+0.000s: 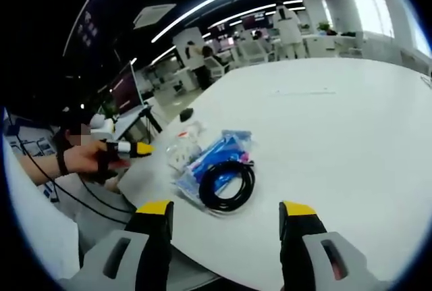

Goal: Arrange the tabletop items into an orderly group along one side of the table until the central work area is clear of visible clutter.

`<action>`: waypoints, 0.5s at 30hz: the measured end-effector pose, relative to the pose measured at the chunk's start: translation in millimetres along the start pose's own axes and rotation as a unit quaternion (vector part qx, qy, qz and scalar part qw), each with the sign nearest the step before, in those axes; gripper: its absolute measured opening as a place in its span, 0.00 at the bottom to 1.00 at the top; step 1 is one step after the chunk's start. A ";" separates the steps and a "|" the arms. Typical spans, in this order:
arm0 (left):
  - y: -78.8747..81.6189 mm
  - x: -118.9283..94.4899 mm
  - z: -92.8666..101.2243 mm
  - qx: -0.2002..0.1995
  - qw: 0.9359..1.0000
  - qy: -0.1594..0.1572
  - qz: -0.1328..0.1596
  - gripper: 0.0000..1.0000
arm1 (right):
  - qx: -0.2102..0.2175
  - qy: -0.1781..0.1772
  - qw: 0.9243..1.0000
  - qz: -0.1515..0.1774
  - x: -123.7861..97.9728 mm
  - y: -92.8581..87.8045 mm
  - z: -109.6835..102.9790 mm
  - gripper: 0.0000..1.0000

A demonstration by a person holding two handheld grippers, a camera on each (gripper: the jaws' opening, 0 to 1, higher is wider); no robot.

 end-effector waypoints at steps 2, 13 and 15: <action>-1.1 5.2 0.3 -0.005 1.000 0.003 -0.001 0.40 | 0.002 0.000 1.000 0.000 -1.0 -0.9 -0.6 0.64; 1.7 35.7 6.5 -0.001 1.000 0.012 -0.005 0.42 | 0.007 -0.002 1.000 0.000 -5.7 -3.4 -1.8 0.64; 2.0 39.6 9.2 0.007 1.000 0.011 -0.008 0.42 | 0.007 -0.003 1.000 0.000 -6.8 -3.4 -1.4 0.64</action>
Point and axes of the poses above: the point that each gripper's makers call its tool centre point, and the gripper's own axes: x roughly forward along the fingers, z roughly to its right, y roughly out of its top, the point moved 6 cm from there along -x, roughly backward along the fingers, and after that the axes turned 15 degrees about z, right-handed, at the moved point
